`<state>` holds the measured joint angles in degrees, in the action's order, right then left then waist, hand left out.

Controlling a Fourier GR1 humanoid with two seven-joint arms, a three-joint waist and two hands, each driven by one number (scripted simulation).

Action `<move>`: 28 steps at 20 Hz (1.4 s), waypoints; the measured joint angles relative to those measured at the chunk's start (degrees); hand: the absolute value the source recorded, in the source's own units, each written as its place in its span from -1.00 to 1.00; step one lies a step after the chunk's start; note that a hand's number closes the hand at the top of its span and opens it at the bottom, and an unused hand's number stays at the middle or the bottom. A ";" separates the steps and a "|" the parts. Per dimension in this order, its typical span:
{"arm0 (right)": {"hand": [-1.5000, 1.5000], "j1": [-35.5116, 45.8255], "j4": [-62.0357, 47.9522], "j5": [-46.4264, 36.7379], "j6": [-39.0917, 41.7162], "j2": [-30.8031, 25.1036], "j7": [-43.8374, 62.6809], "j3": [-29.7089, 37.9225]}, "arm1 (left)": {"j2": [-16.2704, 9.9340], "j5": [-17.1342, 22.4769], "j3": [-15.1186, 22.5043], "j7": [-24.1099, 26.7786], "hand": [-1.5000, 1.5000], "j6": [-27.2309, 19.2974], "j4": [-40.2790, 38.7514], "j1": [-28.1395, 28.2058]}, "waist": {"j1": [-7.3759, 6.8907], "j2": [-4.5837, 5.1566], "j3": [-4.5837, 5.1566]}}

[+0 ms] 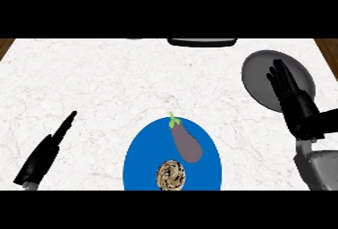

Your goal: Pick the cupcake from the plate and place it in the pan

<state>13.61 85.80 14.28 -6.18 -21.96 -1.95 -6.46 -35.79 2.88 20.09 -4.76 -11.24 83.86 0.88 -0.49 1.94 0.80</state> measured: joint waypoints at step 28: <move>-1.00 -31.55 25.90 -72.80 -24.19 16.71 22.07 -41.10 | 22.16 17.66 -12.12 2.90 0.00 -8.49 -0.09 3.72 | 1.64 -2.50 -1.00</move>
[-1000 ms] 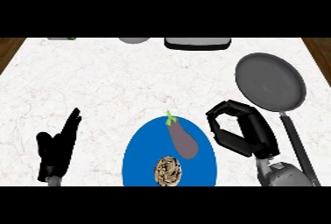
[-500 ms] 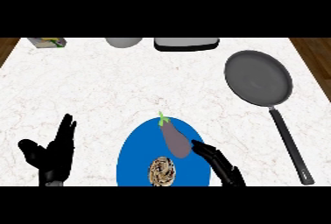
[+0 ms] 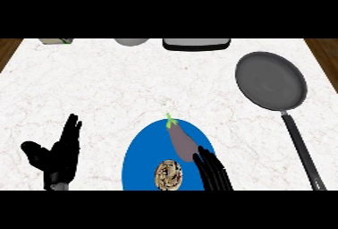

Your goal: Pick the cupcake from the plate and place it in the pan

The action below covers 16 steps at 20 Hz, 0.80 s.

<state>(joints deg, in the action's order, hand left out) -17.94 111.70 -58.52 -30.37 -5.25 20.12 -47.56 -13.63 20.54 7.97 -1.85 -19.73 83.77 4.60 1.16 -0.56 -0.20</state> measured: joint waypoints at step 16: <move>-1.00 10.52 0.48 -9.85 41.53 -7.03 30.36 -5.01 | 1.17 -1.05 1.05 -1.48 0.00 0.46 0.30 -1.94 | -2.84 0.88 -0.02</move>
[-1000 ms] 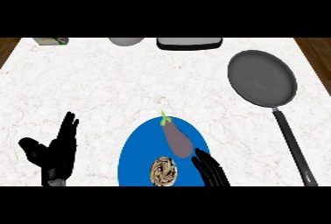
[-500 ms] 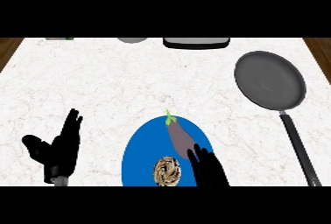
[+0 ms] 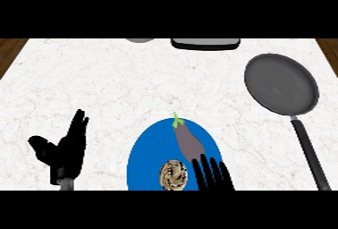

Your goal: Pick the cupcake from the plate and place it in the pan

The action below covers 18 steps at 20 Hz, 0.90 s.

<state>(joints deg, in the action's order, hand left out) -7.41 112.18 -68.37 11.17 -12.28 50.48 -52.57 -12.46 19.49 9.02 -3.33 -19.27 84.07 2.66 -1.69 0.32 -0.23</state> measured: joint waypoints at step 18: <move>-1.00 19.73 -9.89 24.00 11.87 11.26 8.88 8.78 | 1.45 -1.45 -1.04 0.16 0.00 0.49 -0.87 0.10 | 1.07 -0.54 -0.22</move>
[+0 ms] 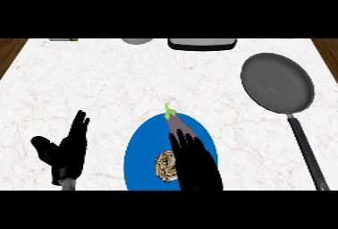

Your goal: Pick the cupcake from the plate and place it in the pan

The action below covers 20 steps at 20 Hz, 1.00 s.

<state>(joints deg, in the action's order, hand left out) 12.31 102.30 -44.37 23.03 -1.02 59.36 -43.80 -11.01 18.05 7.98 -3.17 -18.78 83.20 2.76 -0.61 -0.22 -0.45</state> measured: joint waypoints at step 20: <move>1.00 4.23 -11.48 -6.05 -11.21 -0.13 -7.96 -2.57 | 1.47 -1.51 -1.59 -1.77 0.00 1.87 1.59 1.44 | 0.42 -0.88 0.25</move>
<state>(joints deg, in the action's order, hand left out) 16.54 90.82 -50.42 11.82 -1.15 51.40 -46.37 -9.54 16.54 6.39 -4.94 -16.90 84.79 4.21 -0.20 -1.10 -0.20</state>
